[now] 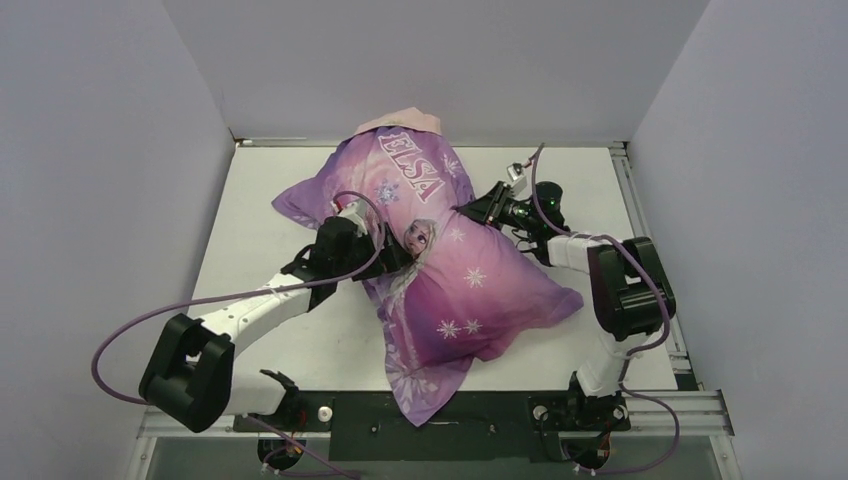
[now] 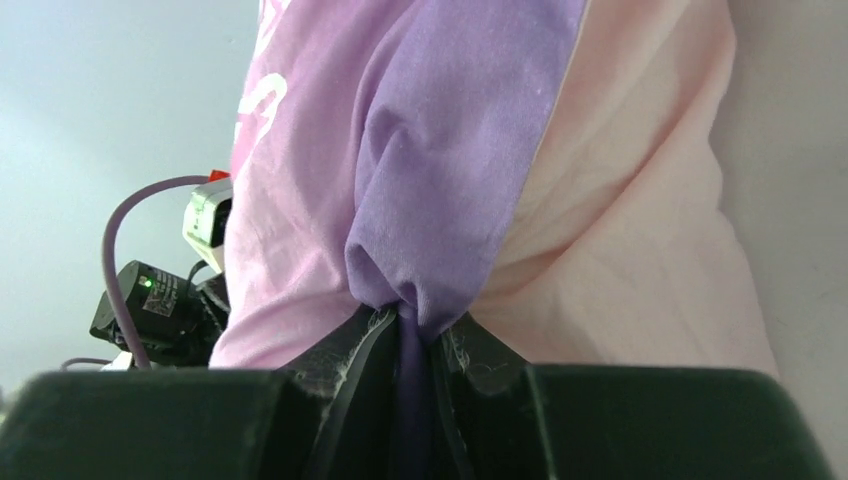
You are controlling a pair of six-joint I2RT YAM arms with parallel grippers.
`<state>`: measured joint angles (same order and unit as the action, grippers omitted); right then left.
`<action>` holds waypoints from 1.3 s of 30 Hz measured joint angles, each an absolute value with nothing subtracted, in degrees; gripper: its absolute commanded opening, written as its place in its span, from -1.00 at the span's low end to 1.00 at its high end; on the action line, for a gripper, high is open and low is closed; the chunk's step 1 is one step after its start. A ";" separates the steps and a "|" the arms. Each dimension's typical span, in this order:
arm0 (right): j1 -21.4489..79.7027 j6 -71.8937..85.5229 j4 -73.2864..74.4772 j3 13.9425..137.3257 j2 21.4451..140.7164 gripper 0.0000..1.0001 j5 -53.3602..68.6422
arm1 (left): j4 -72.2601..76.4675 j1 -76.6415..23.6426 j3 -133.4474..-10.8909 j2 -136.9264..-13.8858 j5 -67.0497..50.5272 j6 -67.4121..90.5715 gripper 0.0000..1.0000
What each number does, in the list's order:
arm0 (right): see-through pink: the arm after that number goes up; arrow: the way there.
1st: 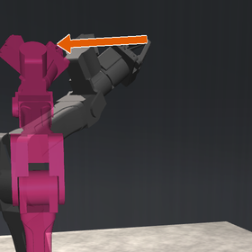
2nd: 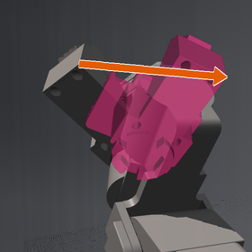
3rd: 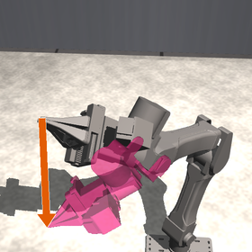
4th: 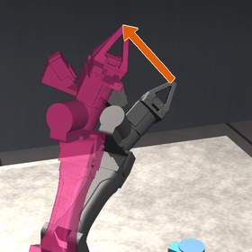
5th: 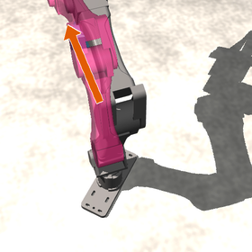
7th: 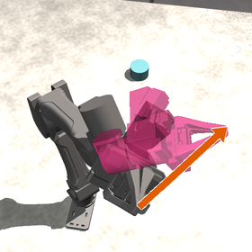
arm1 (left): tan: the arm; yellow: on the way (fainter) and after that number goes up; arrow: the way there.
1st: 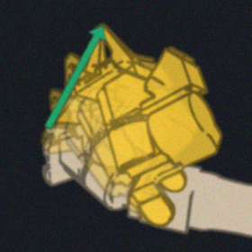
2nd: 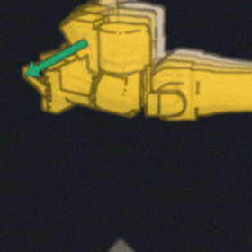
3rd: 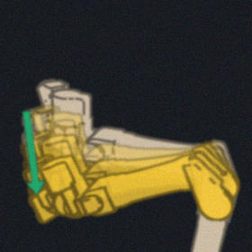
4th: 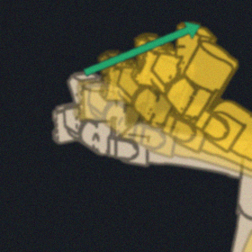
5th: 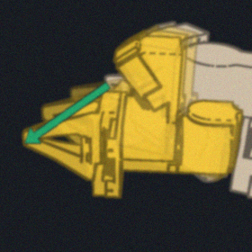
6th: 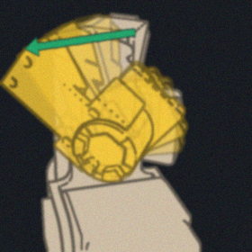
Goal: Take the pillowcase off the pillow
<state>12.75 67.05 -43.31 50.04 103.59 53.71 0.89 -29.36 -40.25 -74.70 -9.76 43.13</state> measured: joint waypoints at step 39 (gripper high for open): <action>38.50 26.96 12.43 80.18 94.32 0.47 37.93 | -2.04 -24.67 -35.83 -58.50 -3.42 43.72 0.93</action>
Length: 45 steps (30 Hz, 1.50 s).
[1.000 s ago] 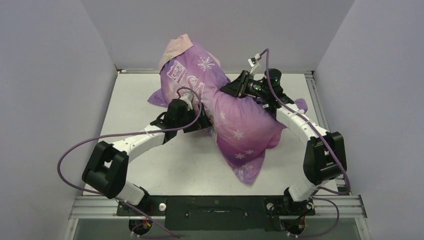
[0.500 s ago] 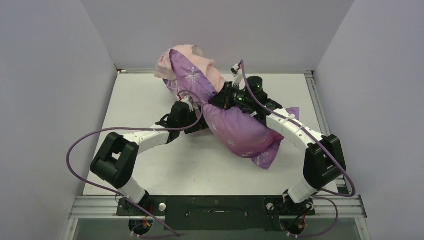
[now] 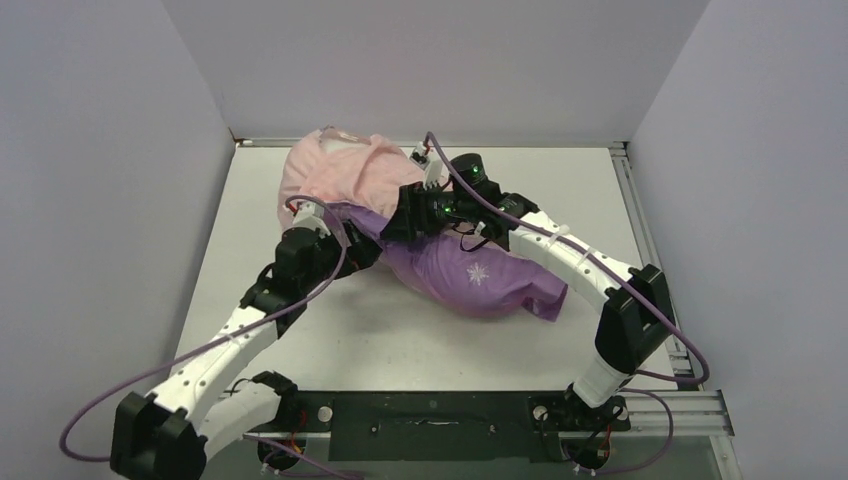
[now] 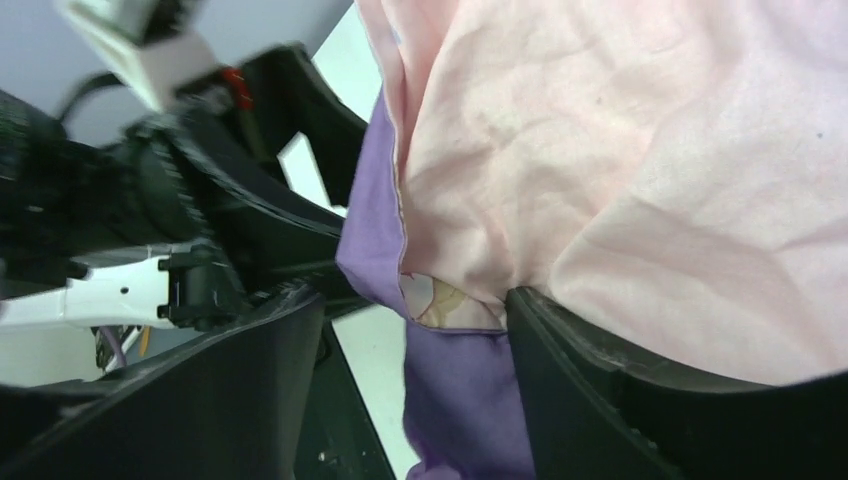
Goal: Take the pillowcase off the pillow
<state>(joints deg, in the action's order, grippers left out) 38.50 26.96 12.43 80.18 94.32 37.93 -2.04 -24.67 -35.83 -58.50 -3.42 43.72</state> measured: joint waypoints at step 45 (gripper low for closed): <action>35.59 22.46 55.99 66.37 68.97 0.79 13.37 | -29.61 -13.87 -77.52 -86.11 -1.50 22.90 0.93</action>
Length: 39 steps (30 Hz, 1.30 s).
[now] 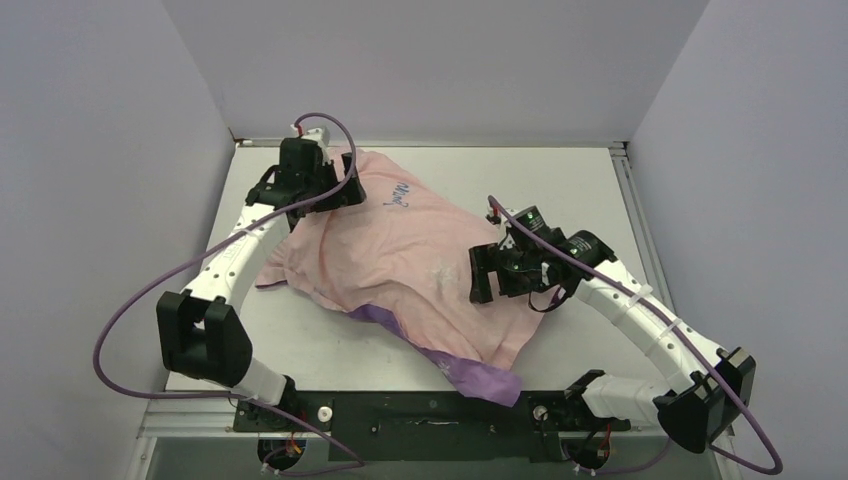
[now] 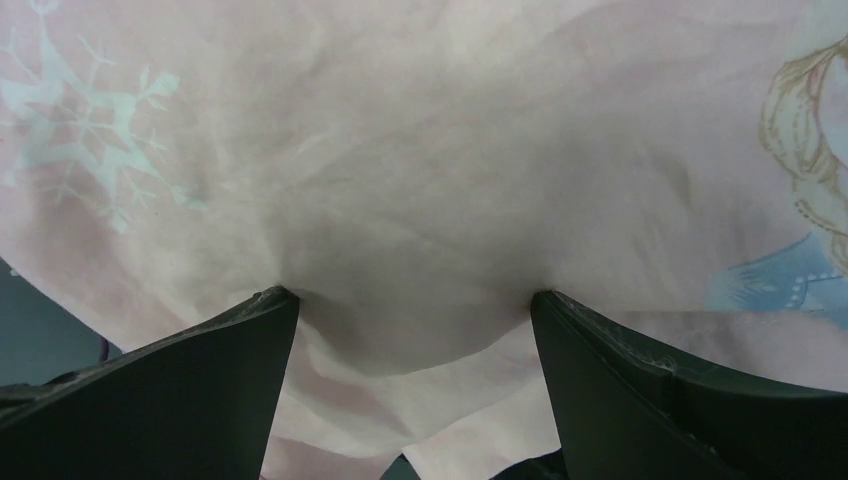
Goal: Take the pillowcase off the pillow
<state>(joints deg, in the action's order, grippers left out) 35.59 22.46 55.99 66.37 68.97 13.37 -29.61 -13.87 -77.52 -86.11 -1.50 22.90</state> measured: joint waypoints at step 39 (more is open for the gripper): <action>9.89 16.53 34.72 69.52 70.52 0.79 2.07 | -17.30 -41.39 -65.65 -77.73 -12.01 36.25 0.93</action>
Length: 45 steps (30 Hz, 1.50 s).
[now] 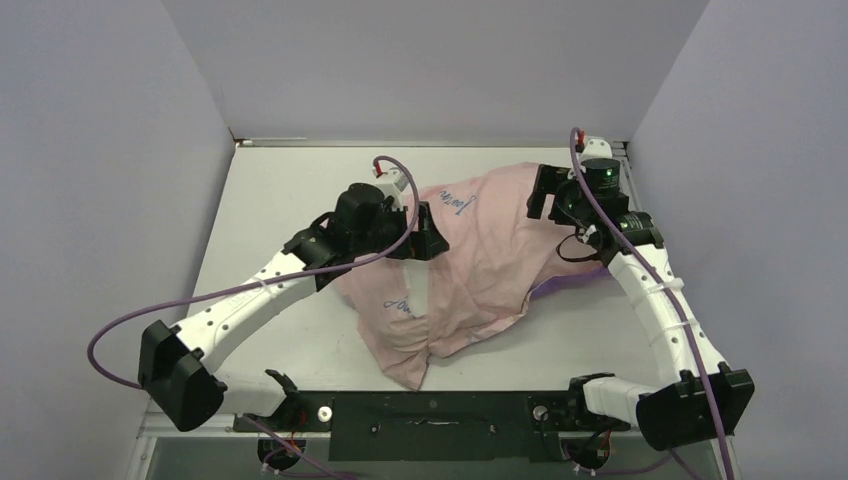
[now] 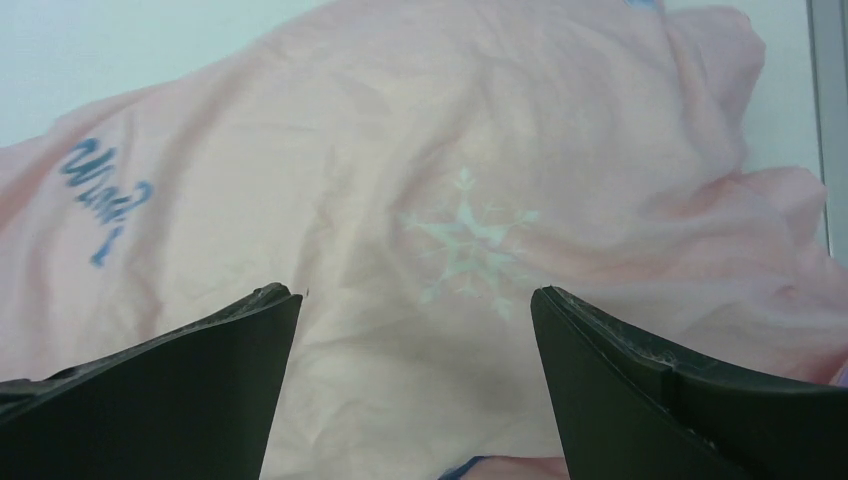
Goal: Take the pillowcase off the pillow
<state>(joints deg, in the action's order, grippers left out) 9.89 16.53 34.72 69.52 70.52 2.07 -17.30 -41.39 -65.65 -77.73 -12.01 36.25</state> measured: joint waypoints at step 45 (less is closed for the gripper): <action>45.23 16.64 23.07 61.71 72.34 0.79 -1.32 | -21.74 -32.67 -68.51 -78.02 3.25 26.59 0.93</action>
<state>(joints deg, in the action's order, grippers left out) 45.23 16.64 23.07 61.71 72.34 -1.32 -21.74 -32.67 -68.51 -78.02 3.25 26.59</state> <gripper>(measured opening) 0.898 0.963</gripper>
